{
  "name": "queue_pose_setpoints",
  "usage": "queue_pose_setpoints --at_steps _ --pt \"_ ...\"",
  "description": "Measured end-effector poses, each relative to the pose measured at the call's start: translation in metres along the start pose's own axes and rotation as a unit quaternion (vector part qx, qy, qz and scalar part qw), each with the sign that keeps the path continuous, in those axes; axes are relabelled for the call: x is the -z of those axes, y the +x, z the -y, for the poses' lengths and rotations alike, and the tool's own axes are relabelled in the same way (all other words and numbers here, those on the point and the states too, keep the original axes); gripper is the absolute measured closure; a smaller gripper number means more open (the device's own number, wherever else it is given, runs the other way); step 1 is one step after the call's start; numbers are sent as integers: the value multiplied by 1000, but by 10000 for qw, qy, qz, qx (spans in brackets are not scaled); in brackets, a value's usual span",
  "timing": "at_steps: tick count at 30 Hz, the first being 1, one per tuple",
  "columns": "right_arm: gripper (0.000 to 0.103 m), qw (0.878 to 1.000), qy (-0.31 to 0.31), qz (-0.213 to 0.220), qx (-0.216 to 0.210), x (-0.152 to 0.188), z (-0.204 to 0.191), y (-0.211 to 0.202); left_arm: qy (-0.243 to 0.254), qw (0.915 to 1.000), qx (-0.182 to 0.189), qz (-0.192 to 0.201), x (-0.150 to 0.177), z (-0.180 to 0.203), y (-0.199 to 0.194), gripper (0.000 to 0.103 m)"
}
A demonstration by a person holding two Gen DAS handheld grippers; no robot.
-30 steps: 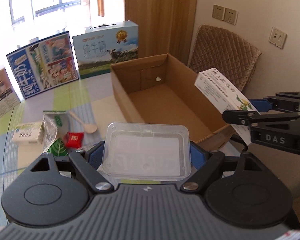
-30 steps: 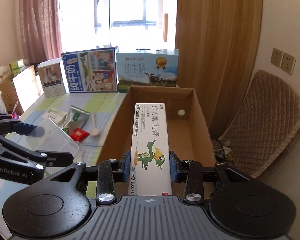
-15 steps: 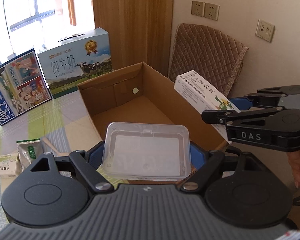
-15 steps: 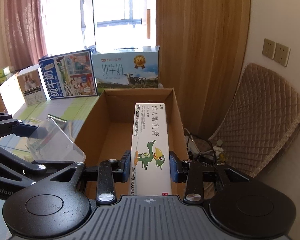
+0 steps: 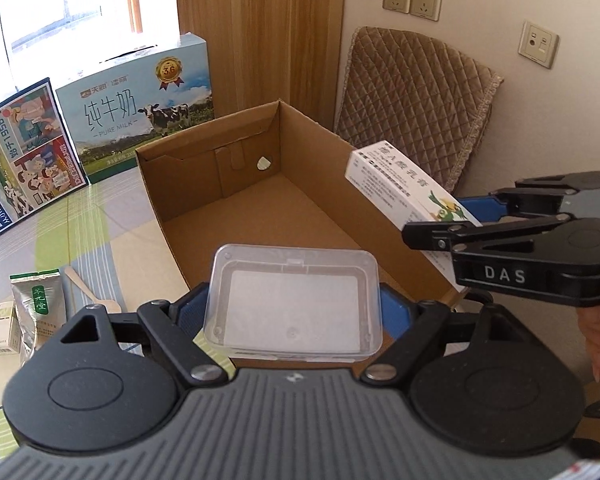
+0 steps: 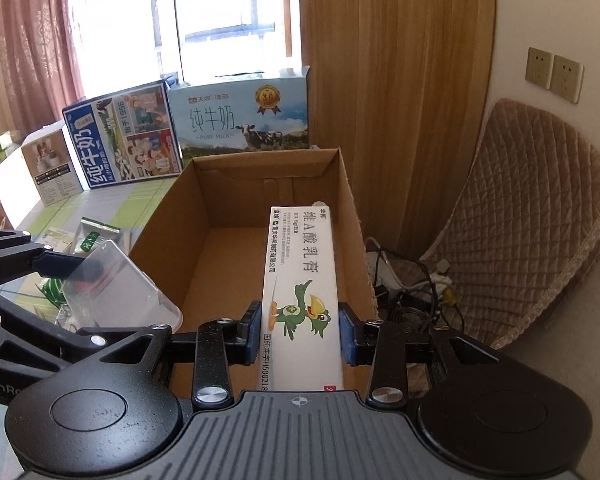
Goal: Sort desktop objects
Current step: 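Open the left tool over the cardboard box while the right tool drops the white box in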
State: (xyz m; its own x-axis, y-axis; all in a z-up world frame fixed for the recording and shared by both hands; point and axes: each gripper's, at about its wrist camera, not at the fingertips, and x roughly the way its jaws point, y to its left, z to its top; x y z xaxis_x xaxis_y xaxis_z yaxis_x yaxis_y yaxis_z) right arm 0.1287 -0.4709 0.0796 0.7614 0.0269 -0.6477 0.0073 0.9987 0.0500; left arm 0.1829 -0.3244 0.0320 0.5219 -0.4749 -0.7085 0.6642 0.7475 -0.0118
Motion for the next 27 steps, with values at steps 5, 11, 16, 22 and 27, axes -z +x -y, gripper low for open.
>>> queue_pose_setpoints --at_steps 5,11,16,22,27 --pt "68 10000 12 -15 4 1 1 1 -65 10000 -28 34 1 -5 -3 18" --pt "68 10000 -20 -6 -26 0 -3 2 -100 9999 -72 66 4 -10 -10 18" --pt "68 10000 -58 -38 -69 -1 -9 5 -87 9998 -110 106 5 -11 -17 18" --pt "67 9999 -11 -15 -148 -4 -13 9 -147 9997 -136 137 7 -17 -21 18" --pt "44 9997 169 140 -145 -8 -10 11 -225 9995 -186 130 12 -23 -24 18"
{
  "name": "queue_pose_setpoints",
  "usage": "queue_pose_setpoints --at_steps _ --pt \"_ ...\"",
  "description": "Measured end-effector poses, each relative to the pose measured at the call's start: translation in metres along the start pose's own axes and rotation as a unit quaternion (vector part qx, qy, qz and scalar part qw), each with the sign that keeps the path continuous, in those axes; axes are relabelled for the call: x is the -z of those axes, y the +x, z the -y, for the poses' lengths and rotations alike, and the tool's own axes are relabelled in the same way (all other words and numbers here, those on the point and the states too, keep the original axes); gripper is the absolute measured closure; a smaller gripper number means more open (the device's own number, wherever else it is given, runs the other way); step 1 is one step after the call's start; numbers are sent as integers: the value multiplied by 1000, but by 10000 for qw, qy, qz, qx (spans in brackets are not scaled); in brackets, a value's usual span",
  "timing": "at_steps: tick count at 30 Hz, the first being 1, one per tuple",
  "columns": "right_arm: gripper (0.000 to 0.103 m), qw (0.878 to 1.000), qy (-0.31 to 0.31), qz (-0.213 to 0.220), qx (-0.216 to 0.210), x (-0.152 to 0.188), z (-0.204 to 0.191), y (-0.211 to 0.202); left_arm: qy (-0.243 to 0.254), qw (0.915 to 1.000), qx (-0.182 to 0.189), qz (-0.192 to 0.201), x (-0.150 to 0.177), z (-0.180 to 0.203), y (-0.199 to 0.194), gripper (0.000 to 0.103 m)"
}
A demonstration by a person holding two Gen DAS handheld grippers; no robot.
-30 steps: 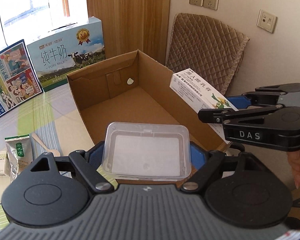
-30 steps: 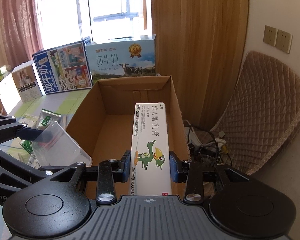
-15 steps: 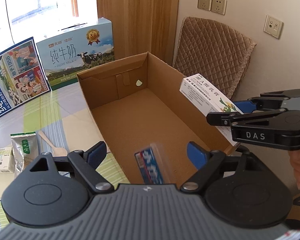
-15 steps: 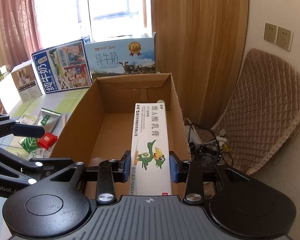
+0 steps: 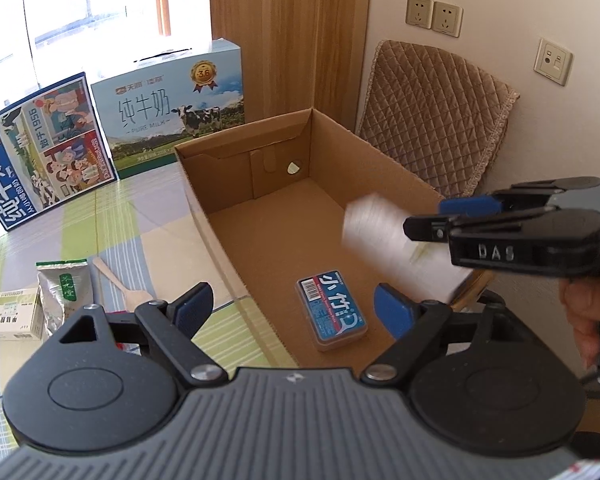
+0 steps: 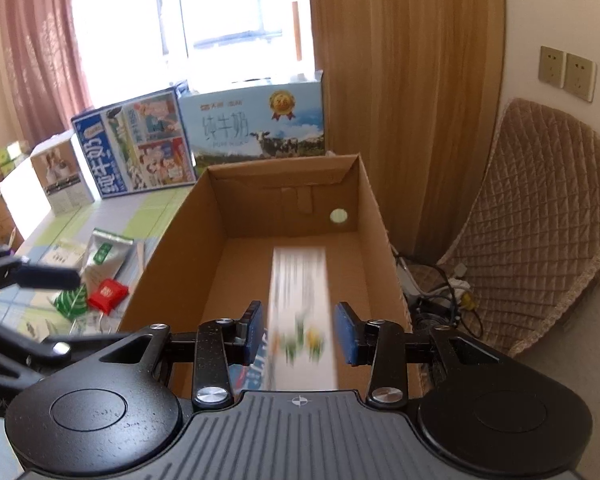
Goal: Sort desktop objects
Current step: 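Open the left tool over the cardboard box while the right tool drops the white box in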
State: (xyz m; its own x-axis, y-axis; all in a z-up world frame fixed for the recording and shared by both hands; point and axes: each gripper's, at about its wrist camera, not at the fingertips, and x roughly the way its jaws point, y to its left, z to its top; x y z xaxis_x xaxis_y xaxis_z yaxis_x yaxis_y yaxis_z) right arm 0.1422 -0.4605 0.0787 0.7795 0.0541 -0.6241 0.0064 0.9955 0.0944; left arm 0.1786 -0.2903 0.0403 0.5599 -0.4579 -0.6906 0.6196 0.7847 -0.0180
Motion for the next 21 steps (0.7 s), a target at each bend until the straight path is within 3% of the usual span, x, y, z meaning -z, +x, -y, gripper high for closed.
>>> queue_pose_setpoints --at_steps 21 --pt "36 9999 -86 -62 -25 22 -31 -41 -453 9987 -231 -39 46 -28 -47 17"
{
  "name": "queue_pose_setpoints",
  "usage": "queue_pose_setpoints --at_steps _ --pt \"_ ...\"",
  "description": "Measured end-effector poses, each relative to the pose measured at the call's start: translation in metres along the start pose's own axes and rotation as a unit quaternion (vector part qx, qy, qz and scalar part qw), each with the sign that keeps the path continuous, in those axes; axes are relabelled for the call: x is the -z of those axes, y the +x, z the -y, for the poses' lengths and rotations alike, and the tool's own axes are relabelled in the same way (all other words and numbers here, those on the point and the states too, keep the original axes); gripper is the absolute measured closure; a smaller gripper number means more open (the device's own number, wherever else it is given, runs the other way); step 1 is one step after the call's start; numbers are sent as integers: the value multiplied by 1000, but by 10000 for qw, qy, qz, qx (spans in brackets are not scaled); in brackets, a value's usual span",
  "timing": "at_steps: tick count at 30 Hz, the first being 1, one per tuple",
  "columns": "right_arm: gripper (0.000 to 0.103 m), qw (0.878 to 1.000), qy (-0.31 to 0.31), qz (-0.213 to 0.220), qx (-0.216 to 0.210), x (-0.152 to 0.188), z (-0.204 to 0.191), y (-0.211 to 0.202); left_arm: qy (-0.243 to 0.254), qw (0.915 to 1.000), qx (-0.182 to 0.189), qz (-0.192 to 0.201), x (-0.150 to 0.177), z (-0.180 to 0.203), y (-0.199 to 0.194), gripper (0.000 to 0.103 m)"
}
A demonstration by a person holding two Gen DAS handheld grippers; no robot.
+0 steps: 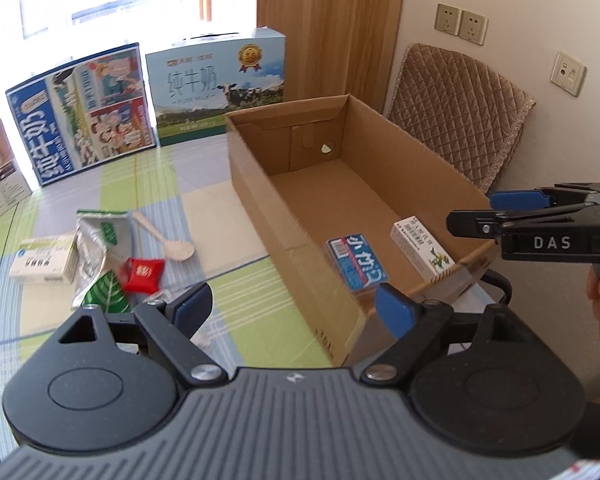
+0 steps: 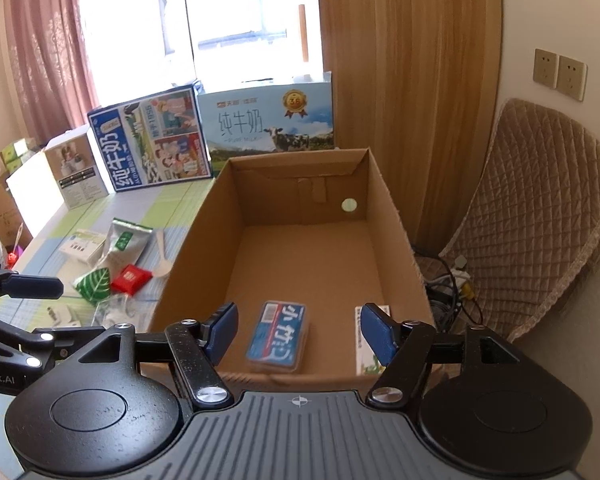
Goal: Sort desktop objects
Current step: 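Open the left tool over the cardboard box while the right tool drops the white box in, then move both tools back from the cardboard box to the table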
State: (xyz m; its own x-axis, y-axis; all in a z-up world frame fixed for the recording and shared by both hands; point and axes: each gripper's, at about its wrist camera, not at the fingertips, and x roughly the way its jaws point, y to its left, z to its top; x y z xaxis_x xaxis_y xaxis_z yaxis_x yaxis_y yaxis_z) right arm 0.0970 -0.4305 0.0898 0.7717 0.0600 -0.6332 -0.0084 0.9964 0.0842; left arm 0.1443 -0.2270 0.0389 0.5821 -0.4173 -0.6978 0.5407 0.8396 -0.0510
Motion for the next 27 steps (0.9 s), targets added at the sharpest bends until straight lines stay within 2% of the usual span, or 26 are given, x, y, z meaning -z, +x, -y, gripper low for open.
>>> queue_pose_setpoints --at_steps 16,21,27 --pt "16 9993 -279 -86 -247 21 -49 -32 -479 9979 -439 -70 50 -54 -57 13" --pt "6 9982 -381 -116 -453 30 -68 -38 -576 9962 -639 -140 71 -76 -76 9" --pt "2 9961 -442 -162 -751 43 -92 -41 -810 9914 -985 -304 101 -109 -91 6"
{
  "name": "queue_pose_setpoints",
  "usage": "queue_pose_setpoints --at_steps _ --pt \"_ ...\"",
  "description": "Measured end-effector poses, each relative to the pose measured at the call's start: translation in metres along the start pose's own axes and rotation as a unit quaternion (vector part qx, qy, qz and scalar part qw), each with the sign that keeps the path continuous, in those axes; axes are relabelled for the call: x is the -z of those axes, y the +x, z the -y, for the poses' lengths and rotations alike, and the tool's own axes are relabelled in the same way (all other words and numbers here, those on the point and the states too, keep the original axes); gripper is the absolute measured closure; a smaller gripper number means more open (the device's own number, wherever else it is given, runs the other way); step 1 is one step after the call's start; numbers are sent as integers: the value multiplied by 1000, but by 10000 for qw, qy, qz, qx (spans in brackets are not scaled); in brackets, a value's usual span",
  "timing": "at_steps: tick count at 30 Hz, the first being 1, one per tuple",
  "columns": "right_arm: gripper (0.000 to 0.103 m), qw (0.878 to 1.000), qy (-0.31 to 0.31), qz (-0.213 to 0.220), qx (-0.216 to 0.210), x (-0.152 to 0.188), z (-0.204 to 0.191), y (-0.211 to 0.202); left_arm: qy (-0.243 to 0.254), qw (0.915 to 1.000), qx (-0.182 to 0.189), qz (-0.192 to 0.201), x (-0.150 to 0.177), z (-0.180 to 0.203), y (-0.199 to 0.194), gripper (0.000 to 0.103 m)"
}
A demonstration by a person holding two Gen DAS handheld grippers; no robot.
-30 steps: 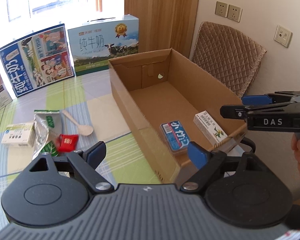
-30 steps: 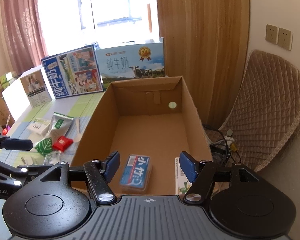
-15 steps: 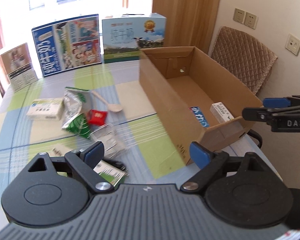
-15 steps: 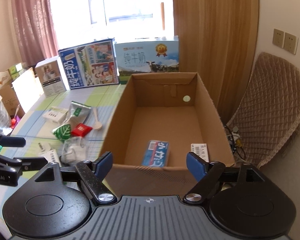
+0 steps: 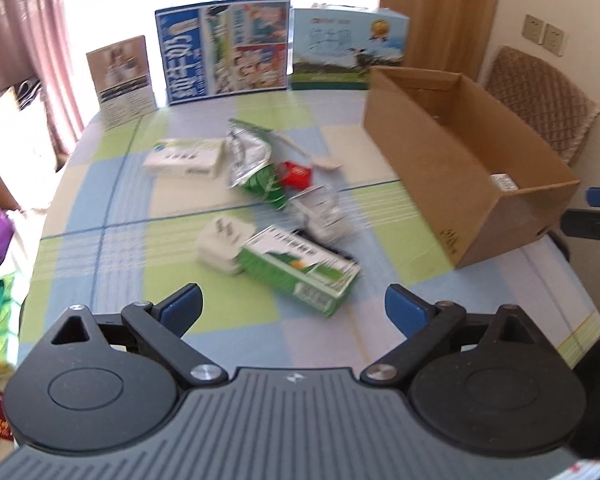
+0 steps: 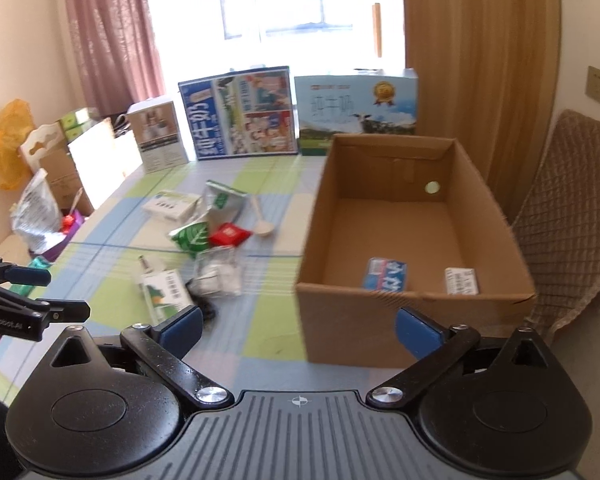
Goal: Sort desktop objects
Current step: 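Move both tools back from the cardboard box to the table, then grasp the green-and-white spray box with the right tool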
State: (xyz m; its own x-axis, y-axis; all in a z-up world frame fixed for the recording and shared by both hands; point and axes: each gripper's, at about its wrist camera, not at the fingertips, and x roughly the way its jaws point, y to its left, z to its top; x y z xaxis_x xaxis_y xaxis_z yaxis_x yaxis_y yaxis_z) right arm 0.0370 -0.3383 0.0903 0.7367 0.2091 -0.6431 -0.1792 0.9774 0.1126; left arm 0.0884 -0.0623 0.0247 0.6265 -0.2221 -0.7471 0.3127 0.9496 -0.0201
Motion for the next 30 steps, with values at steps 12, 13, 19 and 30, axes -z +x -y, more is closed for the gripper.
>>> queue_pose_setpoints --at_steps 12,13,19,30 --pt "2 9966 -380 -395 -608 19 -53 32 -166 9994 -275 -161 20 -49 1 3" --pt "2 9962 -418 -401 -658 19 -56 35 -182 9993 -278 -175 20 -51 2 3" --pt "2 9930 -697 -484 -815 17 -75 63 -197 9991 -296 -238 17 -64 19 3" --pt "7 9858 -1054 -757 -1064 15 -91 126 -79 9993 -165 -317 6 -78 65 3"
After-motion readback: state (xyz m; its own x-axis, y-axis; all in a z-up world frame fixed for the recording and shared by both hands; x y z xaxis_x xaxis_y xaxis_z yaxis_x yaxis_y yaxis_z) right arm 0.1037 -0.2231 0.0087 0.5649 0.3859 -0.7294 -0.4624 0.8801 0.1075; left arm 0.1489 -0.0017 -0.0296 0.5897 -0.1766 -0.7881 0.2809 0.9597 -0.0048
